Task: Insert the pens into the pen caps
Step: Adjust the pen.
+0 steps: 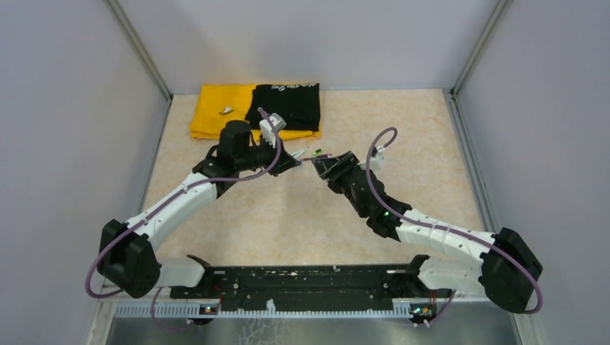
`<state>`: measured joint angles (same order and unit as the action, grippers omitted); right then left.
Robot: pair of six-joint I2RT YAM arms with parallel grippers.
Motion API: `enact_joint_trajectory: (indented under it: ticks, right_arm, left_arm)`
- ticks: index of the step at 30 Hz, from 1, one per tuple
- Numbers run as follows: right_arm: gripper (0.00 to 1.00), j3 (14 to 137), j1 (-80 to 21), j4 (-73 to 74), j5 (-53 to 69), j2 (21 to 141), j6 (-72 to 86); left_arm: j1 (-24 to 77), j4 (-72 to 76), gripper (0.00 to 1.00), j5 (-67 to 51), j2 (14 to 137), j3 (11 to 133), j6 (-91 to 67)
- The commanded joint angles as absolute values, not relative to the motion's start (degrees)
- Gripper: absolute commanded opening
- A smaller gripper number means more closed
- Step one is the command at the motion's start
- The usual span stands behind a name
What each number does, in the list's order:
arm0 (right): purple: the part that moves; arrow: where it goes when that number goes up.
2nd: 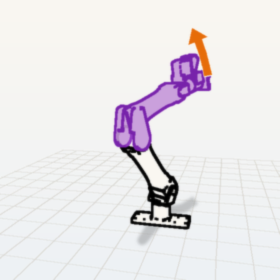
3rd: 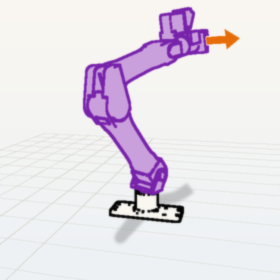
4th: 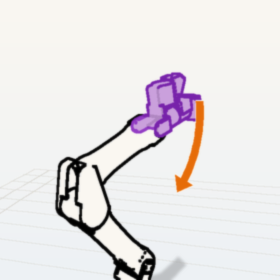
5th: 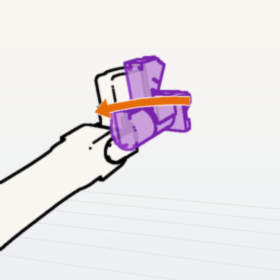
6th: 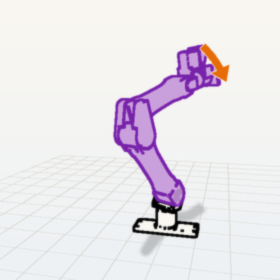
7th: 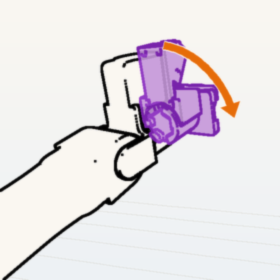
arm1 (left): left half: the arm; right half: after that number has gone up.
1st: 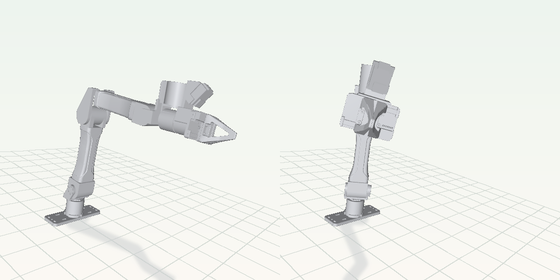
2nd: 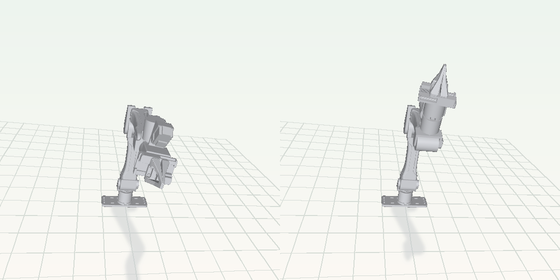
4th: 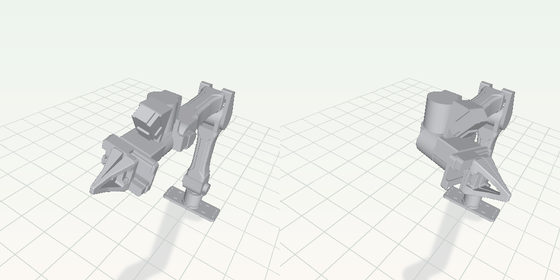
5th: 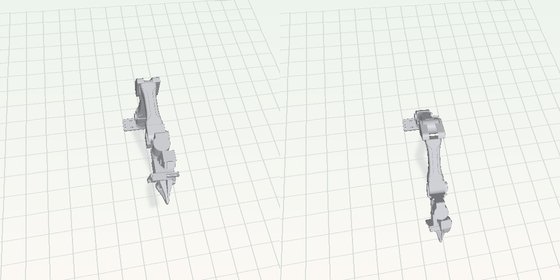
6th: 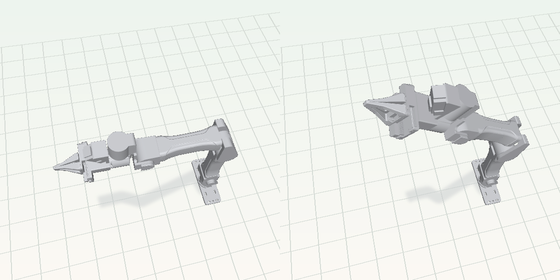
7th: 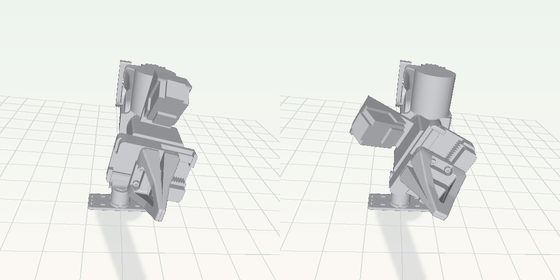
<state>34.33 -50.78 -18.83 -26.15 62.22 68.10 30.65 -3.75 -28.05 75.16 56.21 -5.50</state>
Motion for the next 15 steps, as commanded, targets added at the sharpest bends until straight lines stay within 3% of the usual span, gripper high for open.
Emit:
enact_joint_trajectory:
  ticks: [1,15]
  right_arm:
    - [0.54,37.60,-48.92,-25.52,-21.91,65.01,73.72]
    - [0.49,38.22,-47.06,-36.33,-16.22,72.25,73.90]
  left_arm:
    - [30.56,-1.58,0.00,-31.12,74.32,55.31,-5.03]
    - [30.67,-1.67,0.00,-34.21,75.44,55.44,-4.14]
